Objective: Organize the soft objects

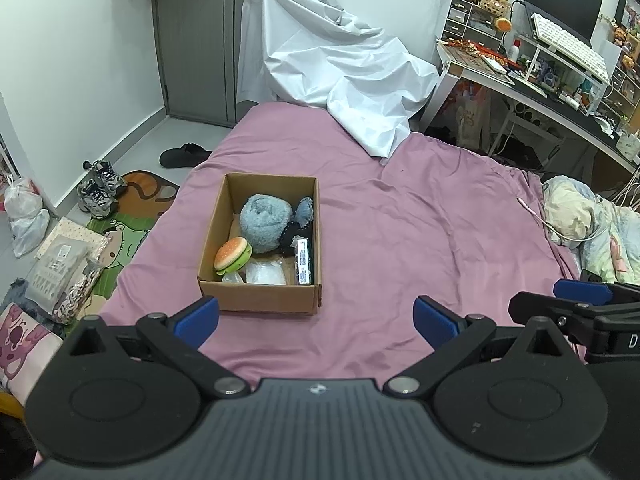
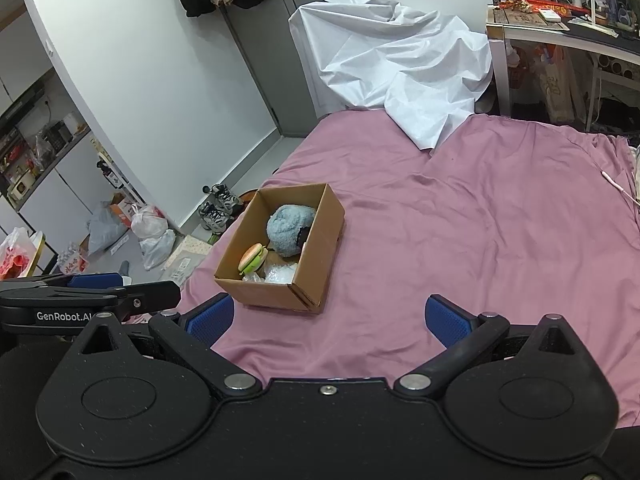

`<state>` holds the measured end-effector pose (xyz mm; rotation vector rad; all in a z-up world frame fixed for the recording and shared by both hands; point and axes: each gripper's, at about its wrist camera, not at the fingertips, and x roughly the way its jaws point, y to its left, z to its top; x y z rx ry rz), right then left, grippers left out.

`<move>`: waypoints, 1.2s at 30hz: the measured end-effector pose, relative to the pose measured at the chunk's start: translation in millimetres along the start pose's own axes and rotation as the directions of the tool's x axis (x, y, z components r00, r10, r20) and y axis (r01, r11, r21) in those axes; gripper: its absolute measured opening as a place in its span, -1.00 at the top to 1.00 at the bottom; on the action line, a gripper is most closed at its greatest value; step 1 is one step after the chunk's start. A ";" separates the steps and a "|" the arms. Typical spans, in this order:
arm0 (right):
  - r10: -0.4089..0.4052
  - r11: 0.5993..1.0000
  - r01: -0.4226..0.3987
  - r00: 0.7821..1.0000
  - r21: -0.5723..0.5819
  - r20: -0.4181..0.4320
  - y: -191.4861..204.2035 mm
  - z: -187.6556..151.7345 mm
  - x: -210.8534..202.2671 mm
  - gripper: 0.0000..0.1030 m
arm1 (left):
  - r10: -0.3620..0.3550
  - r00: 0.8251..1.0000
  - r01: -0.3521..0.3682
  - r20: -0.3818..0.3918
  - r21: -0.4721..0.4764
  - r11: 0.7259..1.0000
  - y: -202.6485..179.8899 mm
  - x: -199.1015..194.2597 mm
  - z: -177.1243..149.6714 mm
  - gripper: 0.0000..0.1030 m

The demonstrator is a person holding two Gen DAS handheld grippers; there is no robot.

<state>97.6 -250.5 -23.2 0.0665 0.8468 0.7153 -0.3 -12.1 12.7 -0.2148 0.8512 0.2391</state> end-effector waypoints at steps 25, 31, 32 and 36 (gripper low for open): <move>0.005 1.000 -0.005 1.000 0.008 -0.005 -1.3 -0.1 1.3 -1.00 | 0.008 1.000 -0.008 -0.013 -0.007 1.000 0.2 3.4 1.2 -0.99; 0.006 1.000 -0.006 1.000 0.012 -0.002 -1.8 -0.4 1.2 -1.00 | 0.013 1.000 -0.013 0.001 -0.011 1.000 1.5 1.4 -0.3 -0.99; 0.008 1.000 -0.008 1.000 0.014 -0.002 -2.2 -0.5 1.2 -1.00 | 0.013 1.000 -0.013 0.002 -0.014 1.000 1.6 0.9 -0.8 -0.99; -0.001 1.000 0.001 1.000 0.013 0.002 -1.1 -0.2 0.3 -1.00 | 0.006 1.000 -0.006 0.004 -0.018 1.000 2.4 0.0 0.5 -0.99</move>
